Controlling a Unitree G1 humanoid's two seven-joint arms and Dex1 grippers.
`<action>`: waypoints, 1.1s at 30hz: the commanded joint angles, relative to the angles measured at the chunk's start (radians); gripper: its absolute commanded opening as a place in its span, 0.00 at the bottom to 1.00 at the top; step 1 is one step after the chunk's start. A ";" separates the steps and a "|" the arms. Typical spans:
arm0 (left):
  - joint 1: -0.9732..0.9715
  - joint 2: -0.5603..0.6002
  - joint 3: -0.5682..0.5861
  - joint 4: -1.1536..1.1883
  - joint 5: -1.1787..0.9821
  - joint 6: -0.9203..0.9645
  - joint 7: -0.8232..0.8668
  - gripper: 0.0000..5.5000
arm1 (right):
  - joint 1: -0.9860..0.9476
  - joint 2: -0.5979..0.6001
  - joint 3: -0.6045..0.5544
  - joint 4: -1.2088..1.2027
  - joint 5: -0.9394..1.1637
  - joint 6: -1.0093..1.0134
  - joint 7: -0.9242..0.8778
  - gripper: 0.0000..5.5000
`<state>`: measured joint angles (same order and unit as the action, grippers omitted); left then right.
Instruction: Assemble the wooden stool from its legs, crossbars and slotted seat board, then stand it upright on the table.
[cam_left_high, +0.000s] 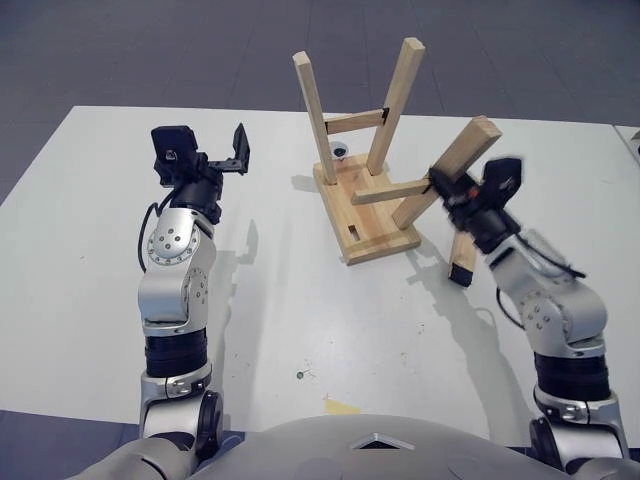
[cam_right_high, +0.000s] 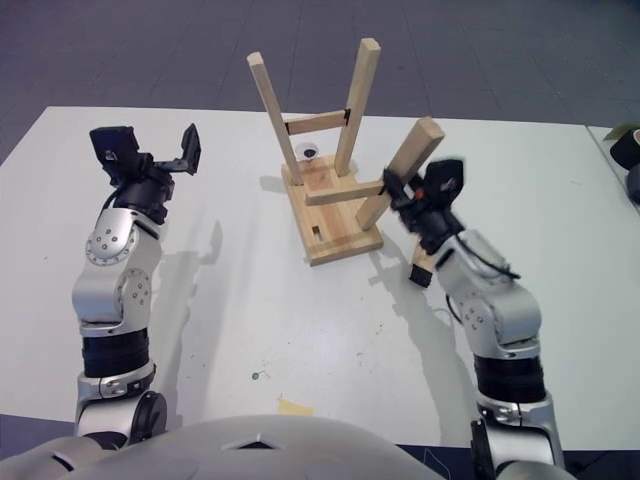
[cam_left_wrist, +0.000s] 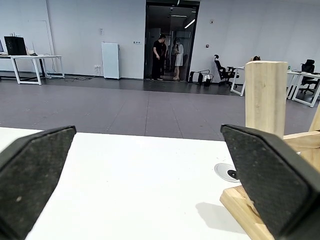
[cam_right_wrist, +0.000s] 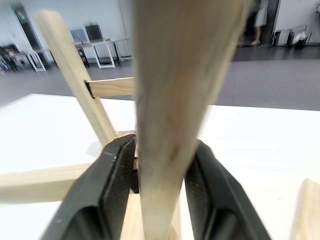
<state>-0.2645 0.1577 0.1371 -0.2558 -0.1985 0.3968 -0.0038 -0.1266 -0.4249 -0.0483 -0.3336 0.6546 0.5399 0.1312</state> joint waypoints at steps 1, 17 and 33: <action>-0.008 -0.004 -0.012 0.019 0.012 -0.010 -0.012 0.98 | -0.072 0.089 -0.102 -0.002 0.140 0.033 -0.008 0.41; 0.011 -0.013 -0.037 0.040 0.020 -0.026 -0.053 0.98 | -0.179 0.172 -0.490 0.070 0.555 -0.033 -0.190 0.84; 0.041 -0.027 -0.049 0.031 0.053 -0.044 -0.043 0.98 | 0.114 -0.051 -0.054 0.103 -0.110 0.209 -0.180 0.98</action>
<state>-0.2326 0.1329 0.0923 -0.2141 -0.1578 0.3568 -0.0512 -0.0299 -0.4675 -0.1390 -0.2052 0.5847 0.7046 -0.0483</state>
